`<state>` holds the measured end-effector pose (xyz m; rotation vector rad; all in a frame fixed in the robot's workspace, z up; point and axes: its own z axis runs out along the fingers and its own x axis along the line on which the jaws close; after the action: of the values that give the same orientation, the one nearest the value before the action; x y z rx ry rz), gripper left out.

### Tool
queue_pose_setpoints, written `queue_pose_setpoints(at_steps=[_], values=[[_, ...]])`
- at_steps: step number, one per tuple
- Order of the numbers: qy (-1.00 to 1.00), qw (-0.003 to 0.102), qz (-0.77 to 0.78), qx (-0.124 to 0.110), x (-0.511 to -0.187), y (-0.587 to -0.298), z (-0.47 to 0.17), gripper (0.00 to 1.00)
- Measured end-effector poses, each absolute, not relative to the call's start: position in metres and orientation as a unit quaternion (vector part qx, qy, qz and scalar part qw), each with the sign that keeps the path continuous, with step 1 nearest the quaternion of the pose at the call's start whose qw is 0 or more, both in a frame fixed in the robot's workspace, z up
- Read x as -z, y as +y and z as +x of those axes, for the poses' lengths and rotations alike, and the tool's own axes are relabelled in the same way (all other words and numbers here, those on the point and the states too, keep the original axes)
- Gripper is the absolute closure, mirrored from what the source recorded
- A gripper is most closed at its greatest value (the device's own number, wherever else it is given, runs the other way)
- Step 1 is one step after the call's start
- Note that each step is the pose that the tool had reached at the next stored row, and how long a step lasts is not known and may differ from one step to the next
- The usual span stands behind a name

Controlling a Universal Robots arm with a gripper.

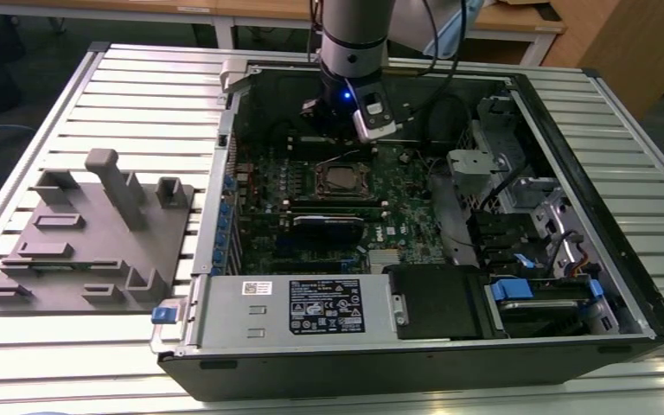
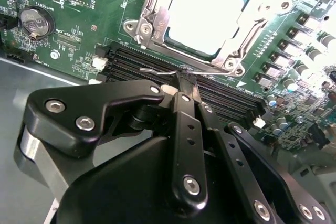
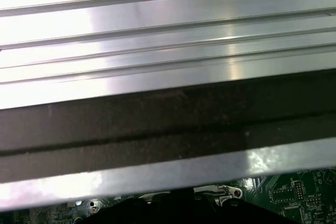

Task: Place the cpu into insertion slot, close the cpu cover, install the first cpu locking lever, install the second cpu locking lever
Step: 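Install the first cpu locking lever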

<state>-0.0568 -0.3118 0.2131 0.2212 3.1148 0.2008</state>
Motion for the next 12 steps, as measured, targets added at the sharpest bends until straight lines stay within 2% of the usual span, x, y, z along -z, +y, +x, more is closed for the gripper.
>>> queue_pose_setpoints(at_steps=[12], values=[[0.992, 0.008, 0.105, -0.064, -0.2118, -0.3118, -0.0557, 0.90]])
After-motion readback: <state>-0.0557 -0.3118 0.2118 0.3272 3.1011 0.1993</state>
